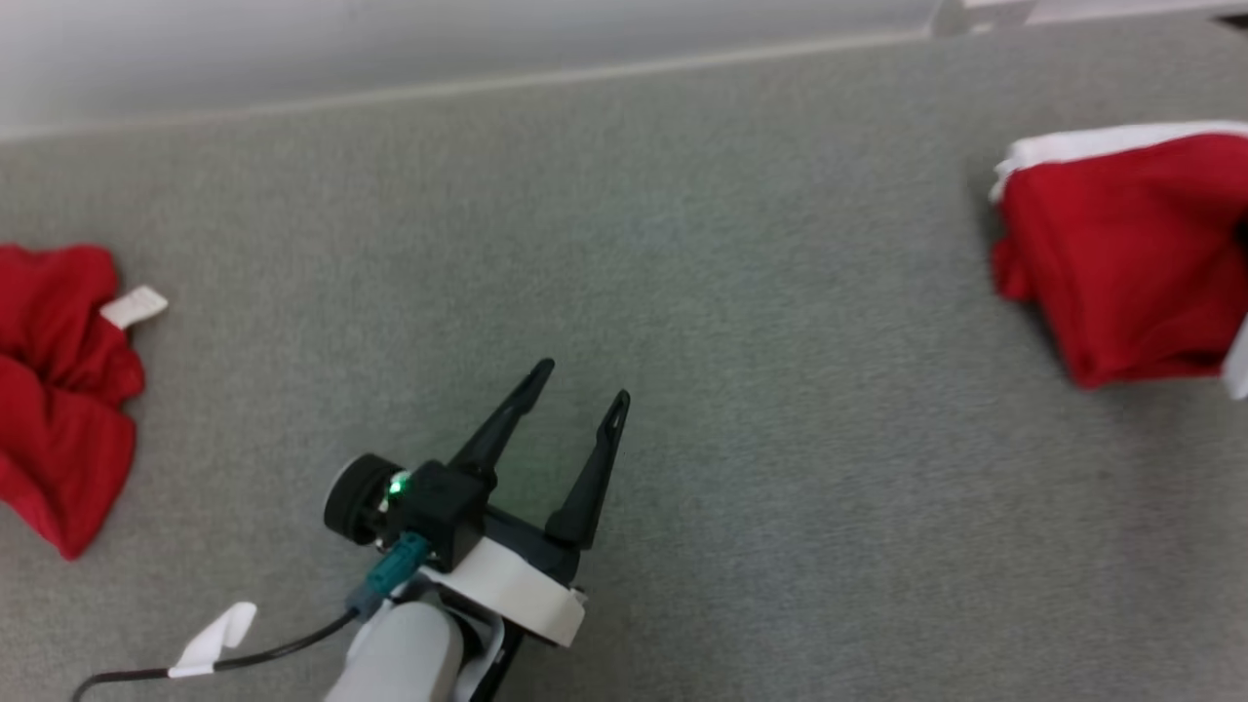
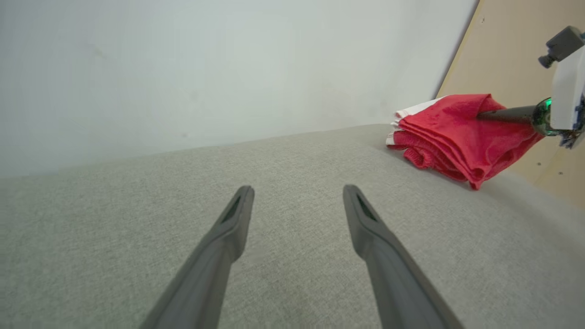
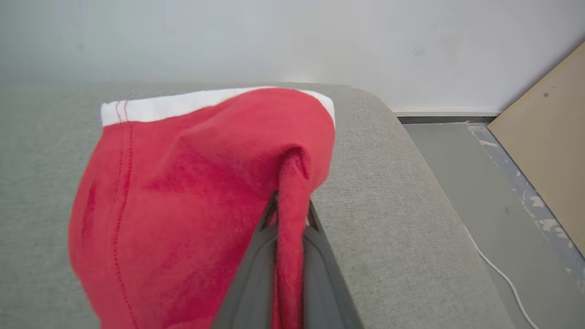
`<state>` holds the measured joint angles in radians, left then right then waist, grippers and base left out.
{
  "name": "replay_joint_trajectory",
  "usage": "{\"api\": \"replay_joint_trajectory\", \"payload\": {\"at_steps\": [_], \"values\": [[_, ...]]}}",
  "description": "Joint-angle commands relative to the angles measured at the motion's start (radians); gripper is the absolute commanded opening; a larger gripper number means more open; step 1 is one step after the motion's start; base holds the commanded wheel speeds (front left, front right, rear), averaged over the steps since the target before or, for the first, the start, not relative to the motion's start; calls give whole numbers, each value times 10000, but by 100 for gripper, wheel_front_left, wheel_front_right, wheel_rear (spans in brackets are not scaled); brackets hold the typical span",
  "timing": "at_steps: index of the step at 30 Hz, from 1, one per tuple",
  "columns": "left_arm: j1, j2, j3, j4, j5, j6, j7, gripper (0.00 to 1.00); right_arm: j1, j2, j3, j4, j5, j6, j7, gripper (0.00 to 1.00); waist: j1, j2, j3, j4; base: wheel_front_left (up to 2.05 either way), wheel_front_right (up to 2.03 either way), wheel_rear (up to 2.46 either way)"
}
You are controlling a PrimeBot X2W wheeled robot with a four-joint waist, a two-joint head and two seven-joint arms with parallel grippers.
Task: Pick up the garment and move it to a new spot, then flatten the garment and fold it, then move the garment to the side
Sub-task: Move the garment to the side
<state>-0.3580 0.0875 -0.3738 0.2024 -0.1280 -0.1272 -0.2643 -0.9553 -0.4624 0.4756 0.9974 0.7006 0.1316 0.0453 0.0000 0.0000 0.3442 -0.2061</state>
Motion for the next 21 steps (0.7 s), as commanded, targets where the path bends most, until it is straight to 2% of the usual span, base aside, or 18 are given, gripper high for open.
{"api": "replay_joint_trajectory", "payload": {"at_steps": [1, 7, 9, 10, 11, 12, 13, 21], "values": [[-175, 141, 20, -78, 108, -11, 4, 100, -338, -331, 69, 156, -190, -19, -68, 0, 0, 0, 888, 522, 0, 0, 0], [-410, 231, 5, -269, 159, 19, 4, 100, -1327, -1369, 312, 1164, -1123, -20, -471, 0, 0, 0, 1520, 865, 0, 0, 0], [-450, 206, 4, -270, 132, 42, 4, 100, -1602, -1499, 294, 1571, -1357, -20, -697, 0, 0, 0, 1562, 948, 0, 0, 0], [-456, 192, -9, -251, 105, 39, 4, 100, -1696, -1501, 277, 1777, -1422, -20, -805, 11, 0, 0, 1563, 986, 0, 0, 0], [-447, 182, 0, -237, 77, 42, 4, 100, -1768, -1490, 253, 1995, -1502, -20, -889, 36, 0, 0, 1549, 1016, 0, 0, 0], [-448, 172, 3, -233, 52, 52, 4, 100, -1851, -1438, 188, 2204, -1522, -20, -921, 75, 0, 0, 1529, 1041, 0, 0, 0], [-461, 160, 2, -237, 37, 60, 3, 100, -1913, -1418, 146, 2356, -1584, -20, -976, 100, 0, 0, 1503, 1064, 0, 0, 0], [-252, 60, 23, -212, -88, 98, 3, 100, -1917, -1348, -354, 2895, -2416, -20, -1798, 100, 0, 0, 827, 1079, 0, 0, 0]]}}
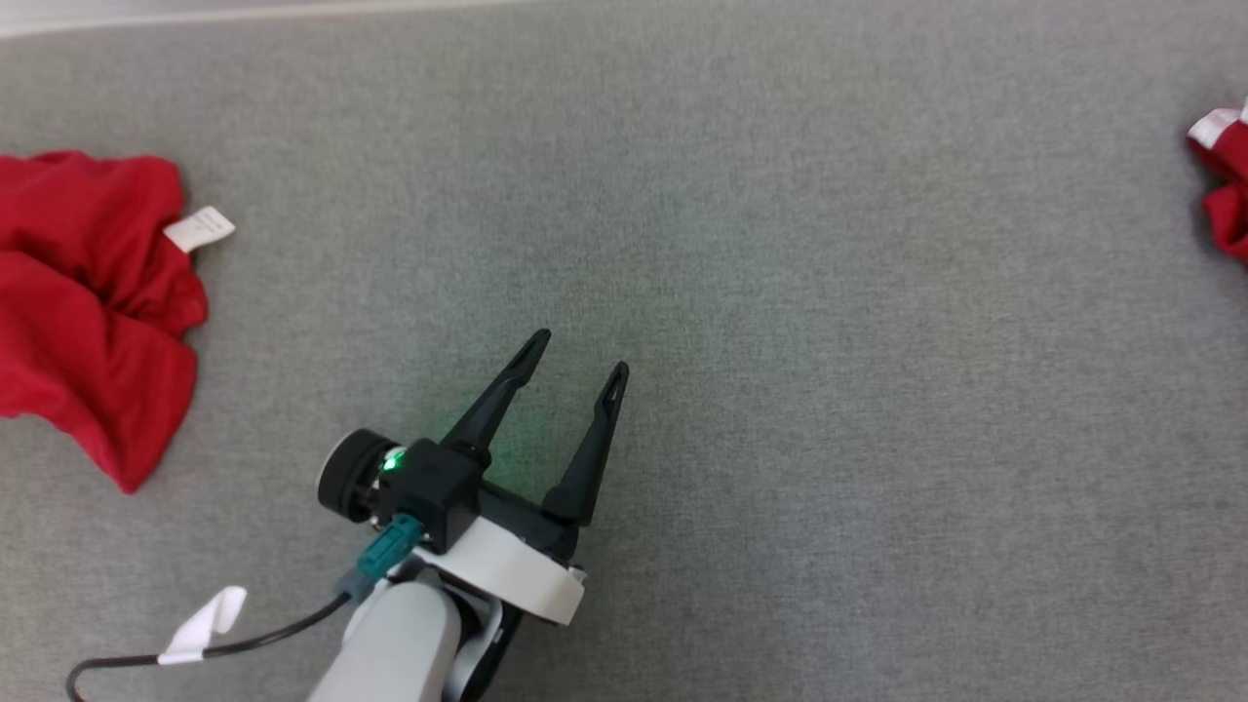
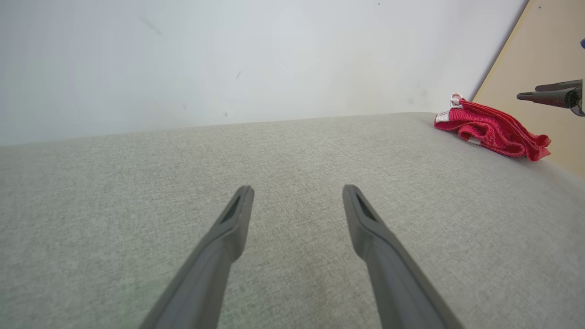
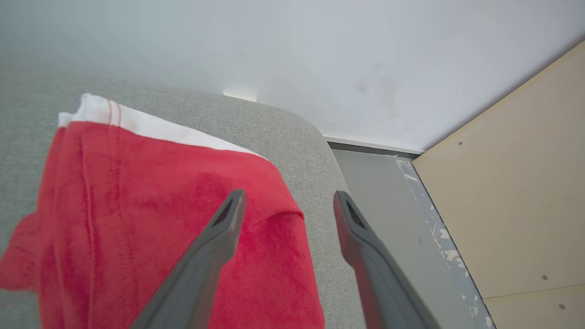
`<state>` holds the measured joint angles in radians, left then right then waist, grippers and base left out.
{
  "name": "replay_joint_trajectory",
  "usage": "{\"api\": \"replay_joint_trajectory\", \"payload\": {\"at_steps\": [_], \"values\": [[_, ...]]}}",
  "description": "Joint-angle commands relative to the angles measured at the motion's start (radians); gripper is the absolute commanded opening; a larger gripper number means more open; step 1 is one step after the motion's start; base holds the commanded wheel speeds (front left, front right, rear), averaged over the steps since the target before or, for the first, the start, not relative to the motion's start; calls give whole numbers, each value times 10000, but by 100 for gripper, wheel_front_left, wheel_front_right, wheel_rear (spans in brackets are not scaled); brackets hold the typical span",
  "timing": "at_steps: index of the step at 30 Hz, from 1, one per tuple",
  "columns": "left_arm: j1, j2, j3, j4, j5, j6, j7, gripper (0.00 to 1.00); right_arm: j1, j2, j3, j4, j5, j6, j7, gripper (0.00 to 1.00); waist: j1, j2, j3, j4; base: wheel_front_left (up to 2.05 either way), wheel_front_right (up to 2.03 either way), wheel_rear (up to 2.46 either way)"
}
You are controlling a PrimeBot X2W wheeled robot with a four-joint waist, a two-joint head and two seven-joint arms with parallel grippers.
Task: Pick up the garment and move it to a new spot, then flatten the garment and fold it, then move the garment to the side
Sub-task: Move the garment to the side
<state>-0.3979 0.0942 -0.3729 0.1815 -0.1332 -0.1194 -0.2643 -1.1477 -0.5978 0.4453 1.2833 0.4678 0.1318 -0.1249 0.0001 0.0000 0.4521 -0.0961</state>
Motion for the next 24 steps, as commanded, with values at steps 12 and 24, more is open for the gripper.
{"api": "replay_joint_trajectory", "payload": {"at_steps": [12, 24], "values": [[1107, -69, 706, 89, -475, 249, 3, 100, 822, 1569, 88, -1047, 74, -22, -1156, 100, -1, 0, -2777, 8, 0, 0, 0], [2458, 233, 2166, 247, -865, 665, 3, 100, 4161, 1420, 690, -5337, 1824, -22, -1229, 100, -1, 0, -4607, 192, 0, 0, 0]]}}
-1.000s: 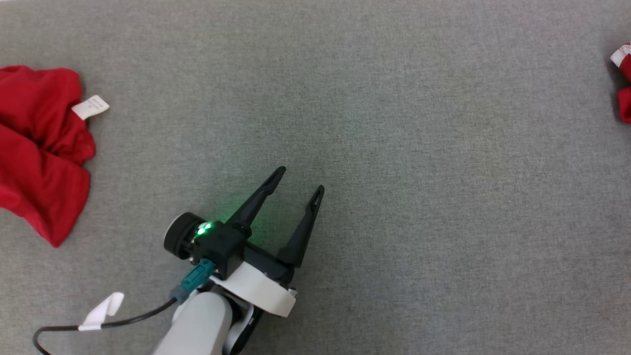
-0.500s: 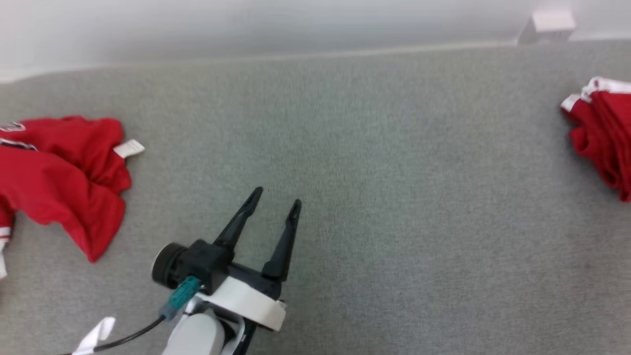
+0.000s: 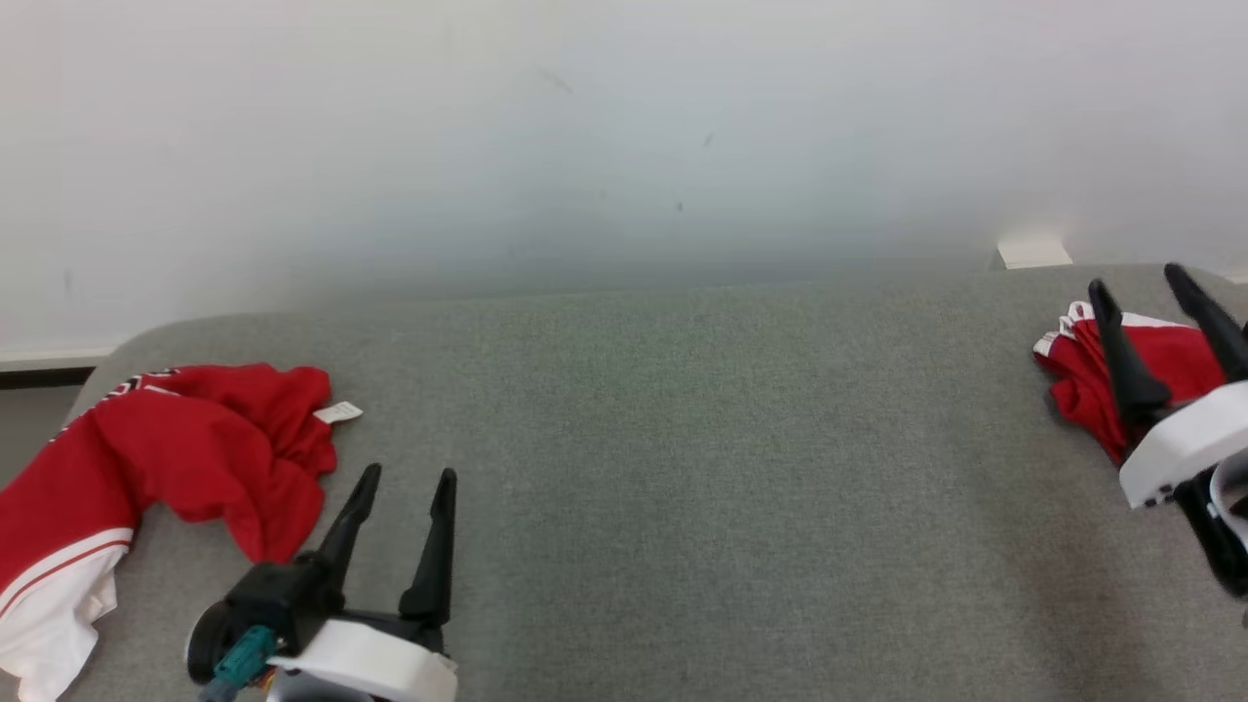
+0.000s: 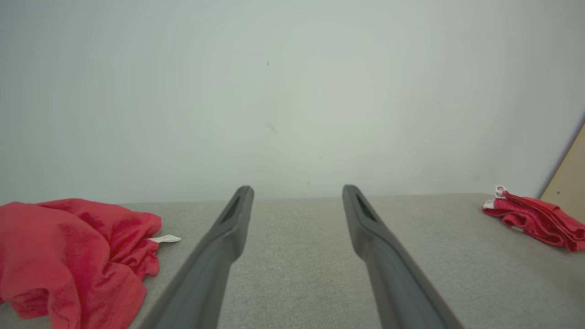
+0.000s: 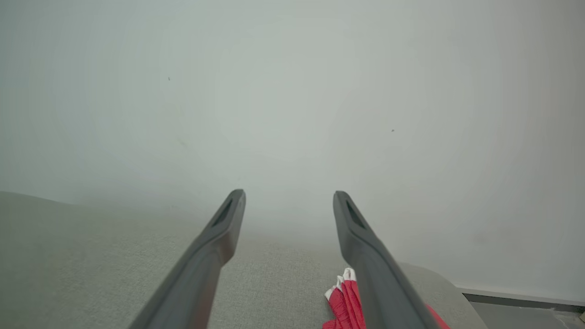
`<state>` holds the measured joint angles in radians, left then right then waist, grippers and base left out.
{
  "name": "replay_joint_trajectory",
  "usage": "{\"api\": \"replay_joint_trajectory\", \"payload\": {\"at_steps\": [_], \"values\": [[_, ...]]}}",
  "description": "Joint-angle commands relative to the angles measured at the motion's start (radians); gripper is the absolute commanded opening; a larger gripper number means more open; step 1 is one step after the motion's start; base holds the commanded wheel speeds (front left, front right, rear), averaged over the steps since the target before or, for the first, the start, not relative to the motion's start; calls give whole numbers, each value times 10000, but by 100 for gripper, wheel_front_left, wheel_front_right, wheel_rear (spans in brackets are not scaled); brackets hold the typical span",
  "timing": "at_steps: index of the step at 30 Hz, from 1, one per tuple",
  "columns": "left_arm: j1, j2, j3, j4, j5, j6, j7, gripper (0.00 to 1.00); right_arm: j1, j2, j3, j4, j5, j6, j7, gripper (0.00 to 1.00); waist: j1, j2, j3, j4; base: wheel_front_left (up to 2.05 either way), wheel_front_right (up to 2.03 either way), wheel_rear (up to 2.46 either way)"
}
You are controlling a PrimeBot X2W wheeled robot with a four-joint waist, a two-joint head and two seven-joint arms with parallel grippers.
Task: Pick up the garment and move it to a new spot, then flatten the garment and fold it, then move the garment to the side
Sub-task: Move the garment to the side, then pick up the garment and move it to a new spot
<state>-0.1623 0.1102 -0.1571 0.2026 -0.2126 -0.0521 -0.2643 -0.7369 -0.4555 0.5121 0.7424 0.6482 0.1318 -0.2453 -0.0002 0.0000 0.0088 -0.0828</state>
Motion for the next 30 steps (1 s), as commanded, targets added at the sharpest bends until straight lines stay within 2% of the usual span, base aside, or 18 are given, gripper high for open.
{"api": "replay_joint_trajectory", "payload": {"at_steps": [1, 6, 10, 14, 17, 22, 30], "values": [[199, 84, 111, 55, -109, 8, 3, 100, 381, -40, -34, -208, -144, -22, -34, 100, 2, 0, -215, 46, 0, 0, 0], [642, 43, 570, 267, -245, 115, 1, 100, 2105, 427, -838, -1349, -660, -22, -168, 100, 2, 0, -331, -35, 0, 0, 0], [984, -79, 909, 323, -232, 219, 3, 100, 3490, 1025, -2051, -2246, -1264, -22, -195, 100, 2, 0, -390, -134, 0, 0, 0], [1180, -142, 966, 422, -59, 94, 3, 100, 4889, 1970, -3307, -3547, -2183, -21, -195, 100, 2, 0, -386, -182, 0, 0, 0], [1364, -245, 1099, 330, -25, 24, 3, 100, 5741, 2525, -3824, -4362, -2675, -22, -195, 100, 2, 0, -381, -207, 0, 0, 0], [1546, -385, 1282, 124, 193, -59, 3, 100, 6478, 3193, -4137, -5003, -3179, -21, -197, 100, 2, 0, -350, -264, 0, 0, 0], [1514, -501, 1388, -124, 489, -121, 3, 100, 6610, 3472, -4077, -5223, -3302, -21, -197, 100, 2, 0, -252, -197, 0, 0, 0]]}}
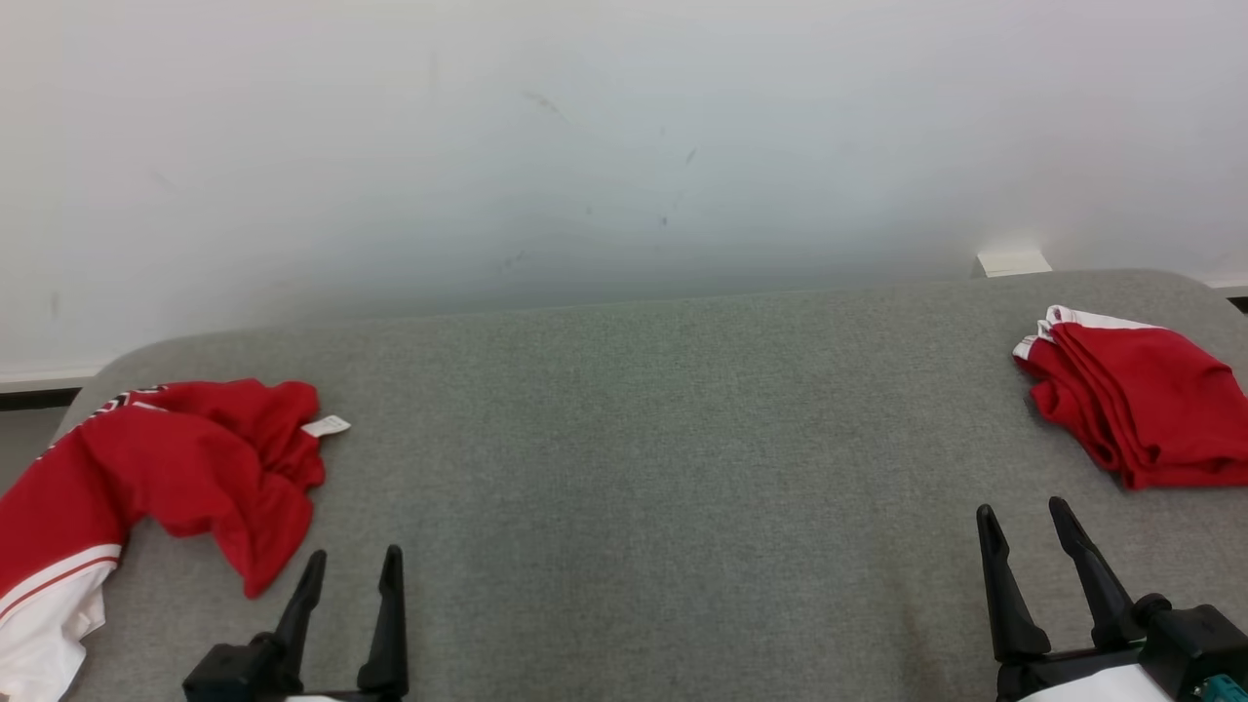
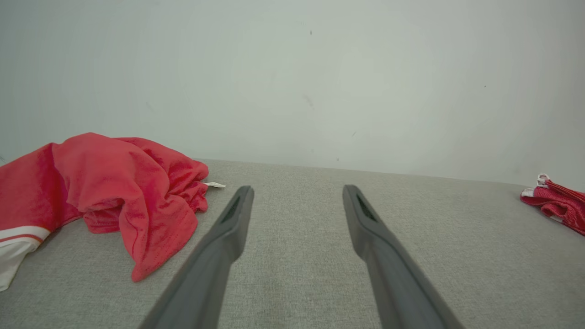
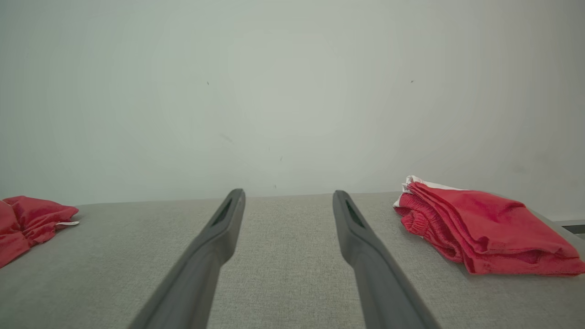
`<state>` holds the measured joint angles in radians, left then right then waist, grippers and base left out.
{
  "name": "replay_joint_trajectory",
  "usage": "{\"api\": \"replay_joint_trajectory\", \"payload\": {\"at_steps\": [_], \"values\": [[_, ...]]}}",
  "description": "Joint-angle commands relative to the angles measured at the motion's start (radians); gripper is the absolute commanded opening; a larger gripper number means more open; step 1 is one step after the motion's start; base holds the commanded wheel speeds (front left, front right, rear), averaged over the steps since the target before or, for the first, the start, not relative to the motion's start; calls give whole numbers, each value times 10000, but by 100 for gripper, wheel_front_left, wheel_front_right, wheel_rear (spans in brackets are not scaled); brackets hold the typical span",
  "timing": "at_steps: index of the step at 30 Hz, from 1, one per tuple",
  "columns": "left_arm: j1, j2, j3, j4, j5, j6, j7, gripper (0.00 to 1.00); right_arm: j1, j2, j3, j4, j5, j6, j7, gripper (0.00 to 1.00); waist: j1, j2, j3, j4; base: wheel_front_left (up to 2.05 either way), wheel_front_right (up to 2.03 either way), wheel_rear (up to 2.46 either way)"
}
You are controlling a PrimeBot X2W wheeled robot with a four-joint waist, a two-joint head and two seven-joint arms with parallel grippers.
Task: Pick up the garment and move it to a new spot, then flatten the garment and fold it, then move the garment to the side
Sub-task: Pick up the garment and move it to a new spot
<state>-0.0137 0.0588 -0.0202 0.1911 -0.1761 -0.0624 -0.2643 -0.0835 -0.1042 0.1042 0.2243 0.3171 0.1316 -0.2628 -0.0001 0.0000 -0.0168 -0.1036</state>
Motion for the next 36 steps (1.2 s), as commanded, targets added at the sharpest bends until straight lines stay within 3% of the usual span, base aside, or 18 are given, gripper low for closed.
{"api": "replay_joint_trajectory", "payload": {"at_steps": [1, 15, 36], "values": [[-4, 8, 24, -10, 148, -33, 3, 100, 72, -47, 19, -23, 2, -19, -22, 100, 1, 0, 11, 26, 0, 0, 0], [-143, -43, 63, 153, 234, -72, 1, 100, -81, 6, -45, 9, 155, -19, -21, 100, 1, 0, -76, 449, 0, 0, 0], [-372, -52, 513, 334, 357, 91, 3, 100, -355, 163, 859, 273, 262, -19, -11, 100, 1, 0, 167, 3691, 0, 0, 0]]}}
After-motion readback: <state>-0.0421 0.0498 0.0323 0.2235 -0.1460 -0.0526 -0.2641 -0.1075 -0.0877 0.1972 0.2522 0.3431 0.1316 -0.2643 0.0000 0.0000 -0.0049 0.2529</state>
